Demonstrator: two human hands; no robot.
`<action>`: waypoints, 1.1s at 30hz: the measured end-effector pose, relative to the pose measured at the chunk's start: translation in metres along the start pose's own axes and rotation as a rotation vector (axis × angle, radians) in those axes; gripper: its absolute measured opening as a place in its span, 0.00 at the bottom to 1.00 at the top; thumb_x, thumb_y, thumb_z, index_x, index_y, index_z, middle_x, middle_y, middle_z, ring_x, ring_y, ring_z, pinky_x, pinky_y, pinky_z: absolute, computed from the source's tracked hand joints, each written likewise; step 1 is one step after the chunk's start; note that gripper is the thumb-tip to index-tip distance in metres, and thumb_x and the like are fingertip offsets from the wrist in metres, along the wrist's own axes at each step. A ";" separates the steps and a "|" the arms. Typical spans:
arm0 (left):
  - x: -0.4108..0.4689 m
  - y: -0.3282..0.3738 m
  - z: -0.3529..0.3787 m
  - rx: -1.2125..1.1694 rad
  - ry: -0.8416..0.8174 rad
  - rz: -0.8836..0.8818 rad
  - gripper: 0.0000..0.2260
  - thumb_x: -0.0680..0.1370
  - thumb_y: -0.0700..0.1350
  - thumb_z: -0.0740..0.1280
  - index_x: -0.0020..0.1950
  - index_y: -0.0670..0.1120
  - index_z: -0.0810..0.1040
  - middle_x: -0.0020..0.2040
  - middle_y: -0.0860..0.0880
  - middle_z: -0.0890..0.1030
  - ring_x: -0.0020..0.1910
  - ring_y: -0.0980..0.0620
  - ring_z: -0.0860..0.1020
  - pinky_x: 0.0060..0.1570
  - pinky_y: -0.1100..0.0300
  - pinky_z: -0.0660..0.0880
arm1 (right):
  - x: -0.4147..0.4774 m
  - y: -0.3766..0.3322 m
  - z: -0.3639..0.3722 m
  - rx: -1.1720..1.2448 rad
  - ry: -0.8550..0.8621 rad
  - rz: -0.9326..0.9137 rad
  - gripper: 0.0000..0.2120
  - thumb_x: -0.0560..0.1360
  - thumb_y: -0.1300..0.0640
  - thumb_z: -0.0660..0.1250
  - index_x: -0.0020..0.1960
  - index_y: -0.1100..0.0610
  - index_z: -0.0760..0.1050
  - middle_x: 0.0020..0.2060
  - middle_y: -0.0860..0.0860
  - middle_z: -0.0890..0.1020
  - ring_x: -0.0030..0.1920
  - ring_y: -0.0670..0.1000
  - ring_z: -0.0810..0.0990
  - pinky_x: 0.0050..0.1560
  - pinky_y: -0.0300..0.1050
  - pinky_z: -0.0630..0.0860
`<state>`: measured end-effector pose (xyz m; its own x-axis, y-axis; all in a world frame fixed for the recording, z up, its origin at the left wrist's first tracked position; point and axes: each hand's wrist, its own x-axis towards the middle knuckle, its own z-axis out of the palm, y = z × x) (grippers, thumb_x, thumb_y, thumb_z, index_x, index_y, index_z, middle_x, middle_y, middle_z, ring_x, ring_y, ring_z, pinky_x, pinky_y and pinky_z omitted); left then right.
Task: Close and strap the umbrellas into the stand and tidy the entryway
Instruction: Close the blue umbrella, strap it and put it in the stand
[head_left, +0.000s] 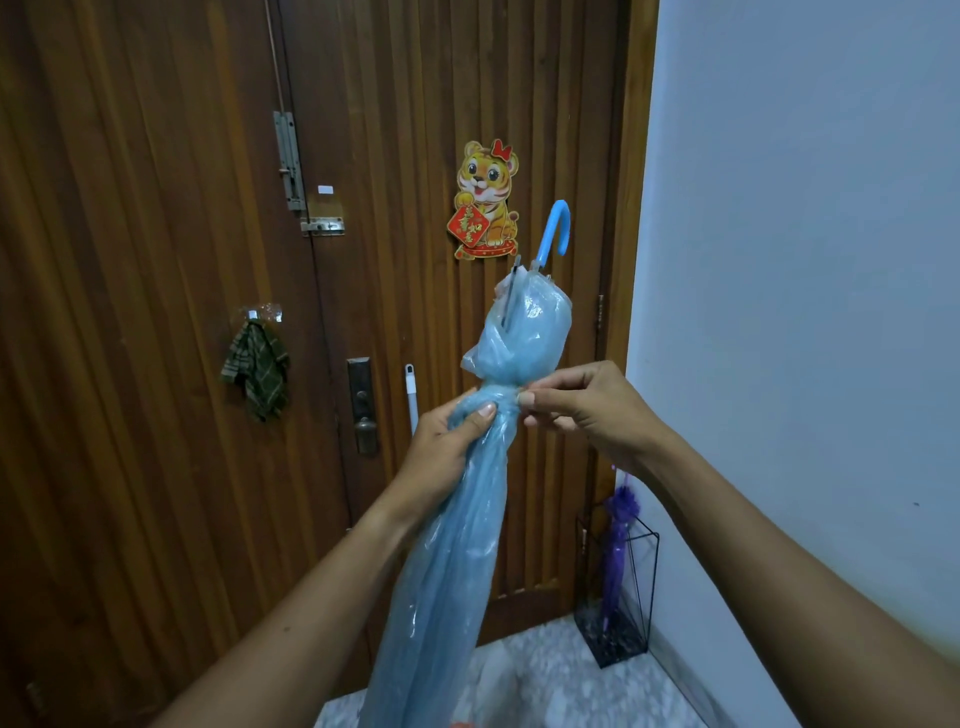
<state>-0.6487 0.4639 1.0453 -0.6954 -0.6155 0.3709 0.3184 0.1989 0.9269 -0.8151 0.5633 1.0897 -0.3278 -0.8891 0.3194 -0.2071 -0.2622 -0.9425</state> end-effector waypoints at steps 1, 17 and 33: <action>0.001 0.000 -0.001 -0.017 -0.004 -0.020 0.11 0.82 0.46 0.64 0.62 0.46 0.80 0.41 0.45 0.84 0.37 0.49 0.82 0.39 0.54 0.80 | -0.001 0.000 0.000 0.058 -0.003 0.020 0.07 0.71 0.64 0.76 0.47 0.67 0.84 0.45 0.61 0.87 0.43 0.55 0.85 0.50 0.46 0.84; -0.001 0.006 0.003 -0.231 -0.036 -0.083 0.16 0.77 0.51 0.66 0.61 0.45 0.78 0.39 0.46 0.82 0.34 0.49 0.82 0.42 0.52 0.79 | 0.006 -0.007 0.003 0.269 -0.057 0.125 0.06 0.70 0.65 0.75 0.45 0.66 0.82 0.41 0.58 0.86 0.37 0.50 0.85 0.52 0.50 0.84; 0.001 -0.004 0.014 -0.090 -0.060 -0.132 0.13 0.81 0.50 0.66 0.62 0.45 0.79 0.49 0.40 0.83 0.43 0.45 0.83 0.45 0.51 0.80 | 0.001 0.013 -0.021 0.035 -0.060 0.168 0.26 0.64 0.52 0.80 0.59 0.59 0.79 0.53 0.57 0.86 0.52 0.57 0.85 0.58 0.58 0.81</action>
<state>-0.6598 0.4728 1.0425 -0.7714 -0.5846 0.2513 0.2761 0.0483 0.9599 -0.8375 0.5672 1.0798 -0.2995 -0.9419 0.1520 -0.1217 -0.1203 -0.9853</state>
